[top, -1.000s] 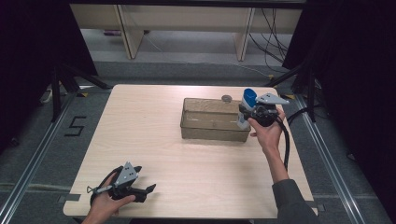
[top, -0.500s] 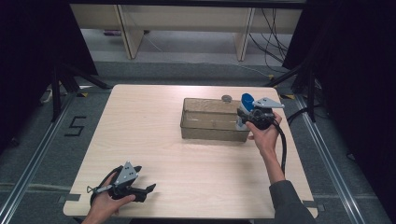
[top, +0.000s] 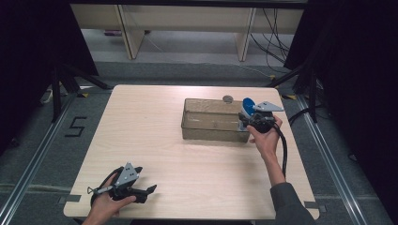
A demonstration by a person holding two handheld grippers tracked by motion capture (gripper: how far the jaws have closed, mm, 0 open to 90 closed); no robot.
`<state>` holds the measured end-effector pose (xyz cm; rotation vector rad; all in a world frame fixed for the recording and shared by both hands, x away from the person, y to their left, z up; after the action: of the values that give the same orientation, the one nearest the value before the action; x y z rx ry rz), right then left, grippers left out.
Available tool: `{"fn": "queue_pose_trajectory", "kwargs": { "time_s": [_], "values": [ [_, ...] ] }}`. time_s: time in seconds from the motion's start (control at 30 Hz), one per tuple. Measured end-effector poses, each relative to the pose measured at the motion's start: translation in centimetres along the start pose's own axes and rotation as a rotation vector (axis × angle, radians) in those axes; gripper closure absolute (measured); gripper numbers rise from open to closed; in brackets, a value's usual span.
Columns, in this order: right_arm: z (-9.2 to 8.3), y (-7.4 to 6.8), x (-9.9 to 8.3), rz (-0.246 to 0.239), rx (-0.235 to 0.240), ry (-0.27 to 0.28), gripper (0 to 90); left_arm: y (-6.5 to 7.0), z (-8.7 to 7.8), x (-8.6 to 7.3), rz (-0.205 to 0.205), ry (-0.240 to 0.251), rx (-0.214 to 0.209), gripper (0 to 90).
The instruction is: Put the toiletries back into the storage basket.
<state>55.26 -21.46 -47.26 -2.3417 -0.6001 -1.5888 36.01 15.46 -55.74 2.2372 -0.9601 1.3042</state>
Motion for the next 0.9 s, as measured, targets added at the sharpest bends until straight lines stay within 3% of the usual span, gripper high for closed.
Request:
{"fn": "queue_pose_trajectory", "kwargs": {
  "time_s": [0.03, 0.07, 0.17, 0.23, 0.27, 0.3, 0.33, 0.37, 0.47, 0.5, 0.53, 0.6, 0.67, 0.77, 0.83, 0.87, 0.9],
  "values": [
    [0.0, 0.3, -0.1, -0.039, 0.007, -0.003, 56.4, 0.0, 0.0, 0.0, 0.003, 0.000, -0.001, 14.9],
    [0.0, 0.3, -0.3, -0.036, -0.002, -0.005, 56.4, -0.1, -0.1, -0.1, 0.022, -0.014, -0.001, 14.9],
    [0.1, 0.1, -0.7, 0.000, -0.008, -0.017, 56.4, 0.0, 0.0, 0.0, 0.001, 0.001, 0.001, 14.9],
    [0.2, 0.1, -0.8, -0.011, -0.005, -0.018, 56.4, 0.0, 0.0, 0.0, 0.006, -0.002, -0.006, 14.9],
    [0.3, 0.2, -0.9, -0.020, 0.000, -0.019, 56.4, -0.3, -0.2, -0.2, 0.035, -0.028, -0.006, 14.9],
    [0.3, 0.2, -1.0, -0.023, 0.001, -0.027, 56.4, -0.3, -0.1, -0.2, 0.032, -0.024, -0.003, 14.9],
    [0.3, 0.3, -1.0, -0.039, -0.002, -0.020, 56.4, 0.0, 0.0, 0.0, 0.000, -0.001, 0.000, 14.9],
    [0.4, 0.1, -1.1, -0.007, -0.007, -0.024, 56.4, 0.0, 0.0, 0.0, -0.001, 0.001, 0.000, 14.9],
    [0.5, 0.1, -1.6, -0.008, 0.003, -0.028, 56.3, -0.3, -0.2, -0.2, 0.040, -0.030, 0.001, 14.9],
    [0.4, -0.1, -1.7, 0.011, 0.001, -0.030, 56.3, -0.2, -0.1, -0.2, 0.032, -0.023, 0.002, 14.9],
    [0.6, 0.2, -1.7, -0.002, -0.004, -0.009, 56.3, 0.0, 0.0, 0.0, 0.002, 0.001, -0.002, 14.9],
    [0.4, 0.0, -1.7, 0.026, 0.002, -0.015, 56.2, -0.2, -0.1, -0.2, 0.036, -0.018, 0.005, 14.9],
    [0.3, 0.1, -1.8, 0.032, 0.003, -0.030, 56.2, -0.3, -0.1, -0.2, 0.036, -0.023, 0.001, 14.9],
    [0.4, 0.3, -1.7, 0.021, 0.006, -0.017, 56.0, 0.0, 0.0, 0.0, 0.006, 0.001, -0.007, 14.9],
    [0.5, 0.4, -1.7, -0.002, 0.000, -0.010, 56.0, -0.3, -0.2, -0.2, 0.037, -0.026, 0.004, 14.9],
    [0.5, 0.4, -1.7, -0.004, 0.000, -0.011, 55.9, -0.3, -0.2, -0.2, 0.033, -0.023, 0.003, 14.9],
    [0.4, 0.3, -1.7, 0.013, 0.005, -0.016, 55.8, 0.0, 0.0, 0.0, 0.001, 0.003, 0.000, 14.9]
  ]
}}
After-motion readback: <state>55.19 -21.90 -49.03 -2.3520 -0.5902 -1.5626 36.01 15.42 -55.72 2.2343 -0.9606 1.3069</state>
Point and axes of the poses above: each handheld gripper's, and its own axes: z roughly forward along the jaws, x roughly out of its top, y roughly to its right, the point moved 8 cm from there along z, roughly forward along the jaws, and after that the axes turned 6 degrees about y, right-handed, at the moved point
